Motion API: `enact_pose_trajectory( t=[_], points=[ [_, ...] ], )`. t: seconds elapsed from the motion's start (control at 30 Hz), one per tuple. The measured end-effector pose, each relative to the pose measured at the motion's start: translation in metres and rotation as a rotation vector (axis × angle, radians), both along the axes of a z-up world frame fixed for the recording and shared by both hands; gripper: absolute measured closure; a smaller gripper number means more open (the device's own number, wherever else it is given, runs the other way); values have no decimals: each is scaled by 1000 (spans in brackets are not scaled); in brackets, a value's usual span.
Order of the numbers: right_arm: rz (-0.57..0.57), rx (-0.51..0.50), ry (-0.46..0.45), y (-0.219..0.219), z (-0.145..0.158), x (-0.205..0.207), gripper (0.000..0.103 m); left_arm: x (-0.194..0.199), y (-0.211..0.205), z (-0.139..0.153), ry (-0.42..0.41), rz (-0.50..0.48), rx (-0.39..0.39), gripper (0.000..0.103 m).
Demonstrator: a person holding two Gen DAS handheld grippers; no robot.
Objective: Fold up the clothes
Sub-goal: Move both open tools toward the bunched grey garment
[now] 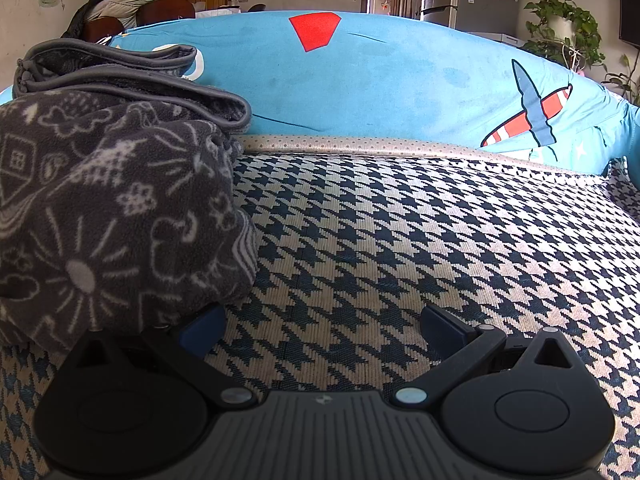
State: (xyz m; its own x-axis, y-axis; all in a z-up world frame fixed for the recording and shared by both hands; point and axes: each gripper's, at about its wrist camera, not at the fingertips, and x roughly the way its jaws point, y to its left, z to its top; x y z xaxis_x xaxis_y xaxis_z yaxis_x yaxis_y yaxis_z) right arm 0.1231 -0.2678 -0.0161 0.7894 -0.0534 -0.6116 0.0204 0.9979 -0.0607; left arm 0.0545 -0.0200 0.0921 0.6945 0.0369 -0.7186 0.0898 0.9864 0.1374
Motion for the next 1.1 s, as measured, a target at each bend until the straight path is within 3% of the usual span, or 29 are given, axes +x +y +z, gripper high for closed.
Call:
enact_pose_trajectory(
  t=[0.77, 1.1],
  points=[
    [-4, -9, 4, 1, 1, 1, 0, 4, -12, -10, 4, -27, 15, 0],
    [-53, 9, 84, 4, 6, -5, 0, 10, -14, -18, 22, -11, 25, 0]
  ],
)
